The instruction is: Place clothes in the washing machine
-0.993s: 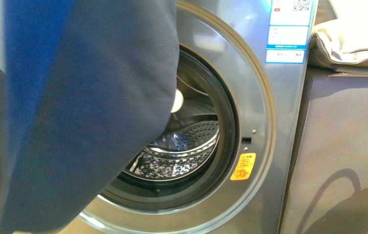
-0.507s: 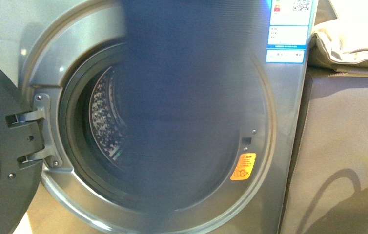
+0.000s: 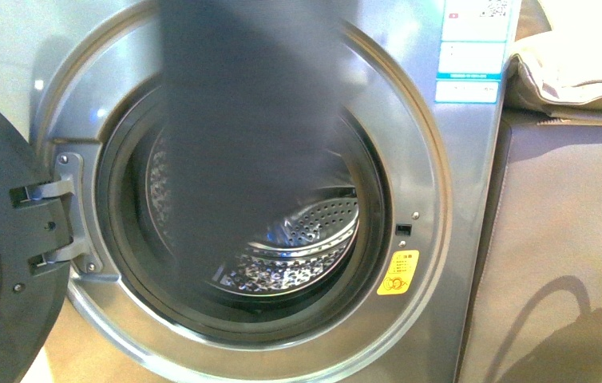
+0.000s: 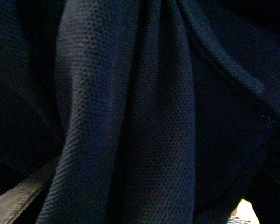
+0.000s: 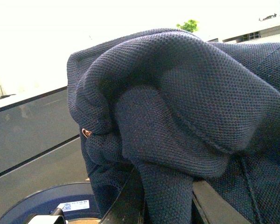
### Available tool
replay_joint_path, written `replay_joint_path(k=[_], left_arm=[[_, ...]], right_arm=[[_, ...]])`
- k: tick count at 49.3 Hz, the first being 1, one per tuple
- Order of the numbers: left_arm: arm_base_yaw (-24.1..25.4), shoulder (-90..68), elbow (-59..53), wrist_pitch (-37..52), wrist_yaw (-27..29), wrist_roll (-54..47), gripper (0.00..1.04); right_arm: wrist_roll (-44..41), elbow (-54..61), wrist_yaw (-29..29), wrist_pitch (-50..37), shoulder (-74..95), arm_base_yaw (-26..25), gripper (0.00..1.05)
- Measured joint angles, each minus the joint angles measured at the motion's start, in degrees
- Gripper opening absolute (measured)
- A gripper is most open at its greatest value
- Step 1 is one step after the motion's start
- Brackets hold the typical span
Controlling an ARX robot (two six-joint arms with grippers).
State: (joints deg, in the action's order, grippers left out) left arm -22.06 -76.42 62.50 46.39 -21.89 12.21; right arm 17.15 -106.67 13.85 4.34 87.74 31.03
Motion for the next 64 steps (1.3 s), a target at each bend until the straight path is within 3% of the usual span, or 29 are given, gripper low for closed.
replay_joint_path(k=[20, 34, 39, 42, 50, 64], left_arm=[[-3.45, -5.38, 5.05, -1.57, 6.88, -2.05, 0.98], [-2.56, -6.51, 6.10, -1.75, 11.26, -1.68, 0.62], [-1.46, -6.36, 5.99, -1.22, 11.34, -1.18, 0.42], [-0.92, -5.81, 5.40, -1.22, 11.26, -1.20, 0.30], [-0.20, -4.90, 4.39, -1.11, 11.28, -1.16, 0.14], [1.88, -4.63, 2.32, -0.48, 12.24, -0.13, 0.11]], right_arm=[[-0.07, 0.00, -0.24, 0.00, 0.00, -0.15, 0.12], [-0.07, 0.00, -0.22, 0.00, 0.00, -0.15, 0.12], [-0.04, 0.00, -0.20, 0.00, 0.00, -0.15, 0.12], [-0.07, 0.00, -0.15, 0.00, 0.00, -0.15, 0.21], [-0.04, 0.00, 0.07, 0.00, 0.00, -0.13, 0.43], [0.02, 0.00, 0.24, -0.02, -0.02, -0.09, 0.85]])
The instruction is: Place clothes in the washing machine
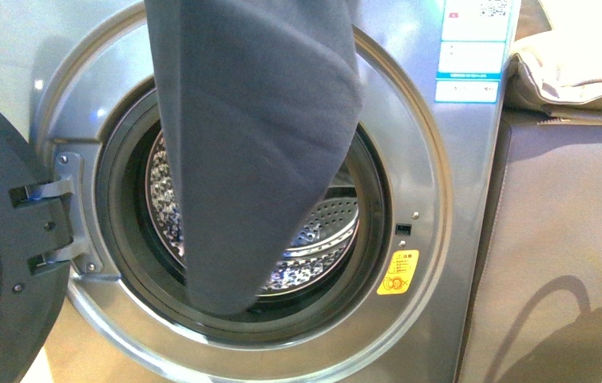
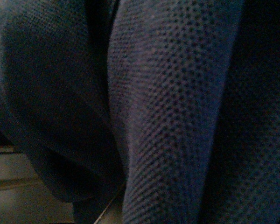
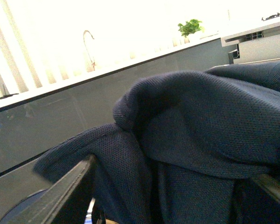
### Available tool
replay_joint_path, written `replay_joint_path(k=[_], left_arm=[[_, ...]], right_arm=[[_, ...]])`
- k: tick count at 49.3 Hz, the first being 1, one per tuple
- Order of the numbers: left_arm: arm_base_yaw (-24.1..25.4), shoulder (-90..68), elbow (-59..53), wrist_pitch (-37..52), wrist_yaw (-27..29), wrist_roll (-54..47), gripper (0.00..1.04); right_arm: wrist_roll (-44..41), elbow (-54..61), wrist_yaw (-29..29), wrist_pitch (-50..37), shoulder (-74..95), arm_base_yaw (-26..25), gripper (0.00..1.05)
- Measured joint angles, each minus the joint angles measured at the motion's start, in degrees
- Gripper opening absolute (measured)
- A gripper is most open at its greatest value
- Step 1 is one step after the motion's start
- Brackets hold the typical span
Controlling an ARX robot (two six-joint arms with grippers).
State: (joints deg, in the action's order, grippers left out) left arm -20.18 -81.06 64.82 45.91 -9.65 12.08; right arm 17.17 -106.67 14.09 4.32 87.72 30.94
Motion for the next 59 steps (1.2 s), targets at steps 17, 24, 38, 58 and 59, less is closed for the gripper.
replay_joint_path(k=[17, 24, 38, 58, 59], left_arm=[[7.96, 6.34, -16.13, 4.79, 1.03, -0.28, 0.11], [10.99, 8.81, -25.77, 6.71, 0.85, -0.94, 0.11], [12.11, 8.46, -34.97, 10.40, 0.79, -1.33, 0.11], [9.90, -1.11, -33.33, 14.75, 3.58, -1.99, 0.11], [9.70, -1.66, -32.96, 14.93, 3.69, -2.19, 0.11]], right_arm=[[0.17, -0.02, 0.15, -0.07, -0.07, 0.07, 0.97], [0.17, -0.09, 0.15, -0.07, -0.09, 0.07, 0.97], [0.17, -0.09, 0.15, -0.09, -0.11, 0.07, 0.97], [-21.51, 11.06, -34.16, 0.55, -10.78, 2.03, 0.97], [-21.49, 13.09, -34.38, 0.55, -12.39, 1.90, 0.97]])
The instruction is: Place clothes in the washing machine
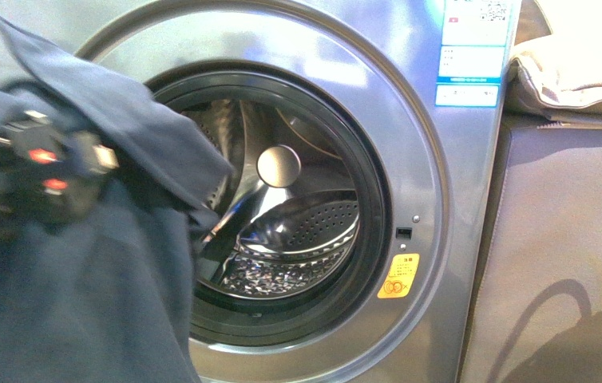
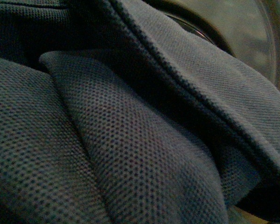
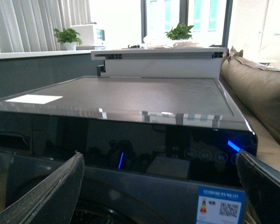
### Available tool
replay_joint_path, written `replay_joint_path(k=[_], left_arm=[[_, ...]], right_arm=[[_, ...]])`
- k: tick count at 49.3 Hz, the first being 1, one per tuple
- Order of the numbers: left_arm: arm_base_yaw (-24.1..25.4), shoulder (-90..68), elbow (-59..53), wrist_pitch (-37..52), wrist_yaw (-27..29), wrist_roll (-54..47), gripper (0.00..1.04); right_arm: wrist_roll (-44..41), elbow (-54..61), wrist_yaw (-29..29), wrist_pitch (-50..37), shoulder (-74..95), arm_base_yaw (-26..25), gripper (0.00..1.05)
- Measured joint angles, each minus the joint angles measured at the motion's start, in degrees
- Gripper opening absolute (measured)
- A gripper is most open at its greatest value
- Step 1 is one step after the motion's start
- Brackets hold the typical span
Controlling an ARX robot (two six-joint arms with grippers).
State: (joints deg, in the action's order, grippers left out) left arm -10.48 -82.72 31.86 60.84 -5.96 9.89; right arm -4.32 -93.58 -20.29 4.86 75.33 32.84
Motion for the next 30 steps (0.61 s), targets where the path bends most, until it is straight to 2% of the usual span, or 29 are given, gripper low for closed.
replay_joint_path(k=[9, 17, 19, 22, 27, 30], left_arm=[[-1.64, -6.19, 4.79, 0.33, 1.55, -1.33, 0.11], [-2.78, -9.99, 8.35, 0.31, 2.93, -2.38, 0.11], [-3.04, -10.73, 9.20, 0.31, 2.97, -2.38, 0.11], [-3.56, -12.35, 10.95, 0.35, 3.04, -2.34, 0.11], [-4.17, -14.62, 13.51, 0.35, 3.52, -2.19, 0.11], [-5.07, -17.11, 16.31, 0.35, 4.33, -2.16, 0.11]], right_arm=[[1.64, 12.79, -2.43, -1.49, -10.14, -0.42, 0.97], [2.38, 17.18, -7.50, -1.97, -14.38, 1.25, 0.96], [3.02, 17.68, -11.23, 2.99, -15.98, 1.75, 0.89], [3.26, 22.32, -13.31, 6.29, -19.67, 1.75, 0.81], [3.50, 32.85, -10.91, 4.09, -26.47, -0.07, 0.66], [3.65, 42.53, -7.80, 0.57, -32.39, -3.67, 0.52]])
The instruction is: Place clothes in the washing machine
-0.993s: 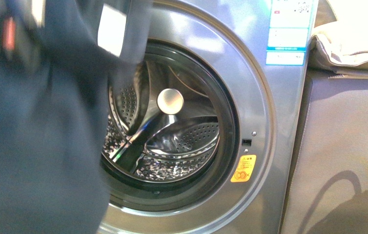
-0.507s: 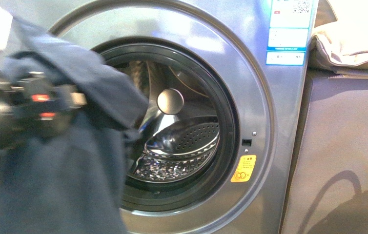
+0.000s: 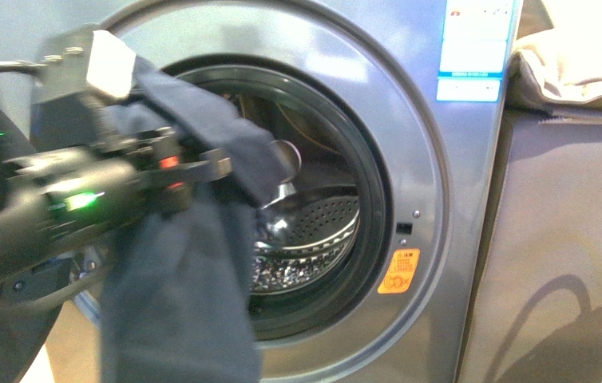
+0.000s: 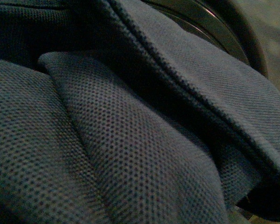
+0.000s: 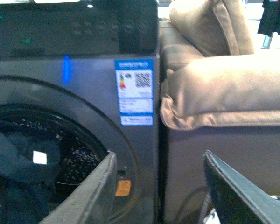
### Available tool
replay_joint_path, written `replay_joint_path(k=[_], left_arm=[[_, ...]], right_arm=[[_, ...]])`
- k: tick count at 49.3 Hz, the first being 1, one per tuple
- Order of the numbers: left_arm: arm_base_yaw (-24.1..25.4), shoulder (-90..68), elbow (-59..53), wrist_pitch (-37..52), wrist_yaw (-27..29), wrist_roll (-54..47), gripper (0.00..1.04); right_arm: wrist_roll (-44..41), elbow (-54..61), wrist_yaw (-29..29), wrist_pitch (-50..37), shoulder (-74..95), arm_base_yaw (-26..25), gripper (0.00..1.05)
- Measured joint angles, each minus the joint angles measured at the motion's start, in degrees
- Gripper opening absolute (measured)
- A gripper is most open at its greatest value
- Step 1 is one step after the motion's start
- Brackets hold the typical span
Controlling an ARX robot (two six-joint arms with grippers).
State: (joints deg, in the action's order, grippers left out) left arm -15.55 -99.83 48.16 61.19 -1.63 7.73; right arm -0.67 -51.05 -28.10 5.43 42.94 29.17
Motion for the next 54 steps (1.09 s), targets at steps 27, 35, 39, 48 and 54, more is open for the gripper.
replay_joint_path(k=[27, 35, 39, 48, 54], left_arm=[[-3.65, -16.35, 16.26, -0.96, 5.79, 1.38, 0.11], [-3.80, -22.58, 22.86, -2.08, 8.04, 1.57, 0.11], [-3.80, -25.40, 26.34, -2.73, 9.18, 1.77, 0.11], [-3.56, -32.24, 37.53, -6.27, 12.46, 1.22, 0.11], [-3.06, -35.89, 44.39, -8.72, 13.46, -0.33, 0.11]], right_arm=[[0.04, 31.82, 16.48, -10.58, -18.60, -16.98, 0.02], [0.04, 36.96, 19.69, -11.80, -22.23, -20.37, 0.02], [0.04, 38.42, 20.57, -12.07, -23.34, -21.33, 0.02], [0.07, 42.64, 27.63, -12.35, -27.32, -28.85, 0.02], [0.04, 44.48, 27.87, -12.35, -29.07, -28.94, 0.02]])
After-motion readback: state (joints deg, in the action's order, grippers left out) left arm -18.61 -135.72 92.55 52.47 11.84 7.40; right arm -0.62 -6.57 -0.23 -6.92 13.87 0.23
